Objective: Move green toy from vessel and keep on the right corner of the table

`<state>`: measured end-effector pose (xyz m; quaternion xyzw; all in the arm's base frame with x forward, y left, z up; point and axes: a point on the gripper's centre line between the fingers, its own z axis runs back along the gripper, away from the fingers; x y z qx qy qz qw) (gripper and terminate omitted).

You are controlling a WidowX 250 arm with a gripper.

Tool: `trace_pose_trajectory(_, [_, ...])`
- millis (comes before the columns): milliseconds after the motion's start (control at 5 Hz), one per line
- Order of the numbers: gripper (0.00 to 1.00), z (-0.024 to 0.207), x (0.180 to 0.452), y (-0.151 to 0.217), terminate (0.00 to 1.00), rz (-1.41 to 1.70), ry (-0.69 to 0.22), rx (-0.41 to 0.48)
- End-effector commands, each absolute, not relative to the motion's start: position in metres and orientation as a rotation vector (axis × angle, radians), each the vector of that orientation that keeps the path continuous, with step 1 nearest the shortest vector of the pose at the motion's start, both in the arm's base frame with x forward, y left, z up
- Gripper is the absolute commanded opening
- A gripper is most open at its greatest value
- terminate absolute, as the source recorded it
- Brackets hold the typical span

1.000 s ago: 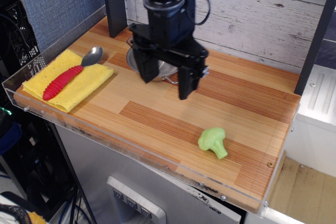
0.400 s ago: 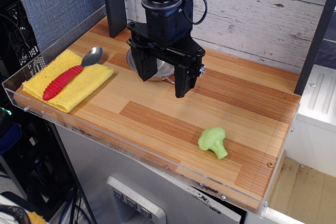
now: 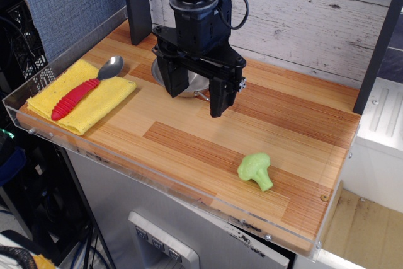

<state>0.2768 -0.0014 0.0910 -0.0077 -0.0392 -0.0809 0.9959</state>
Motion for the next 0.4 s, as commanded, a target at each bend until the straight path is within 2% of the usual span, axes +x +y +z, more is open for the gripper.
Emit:
trace_pose_trajectory(0, [1.0,0.101,0.2738,0.001,0.0,-0.159,-0.114,-0.01])
trace_pose_trajectory(200, [1.0,0.101,0.2738,0.001,1.0,-0.159,-0.114,-0.01])
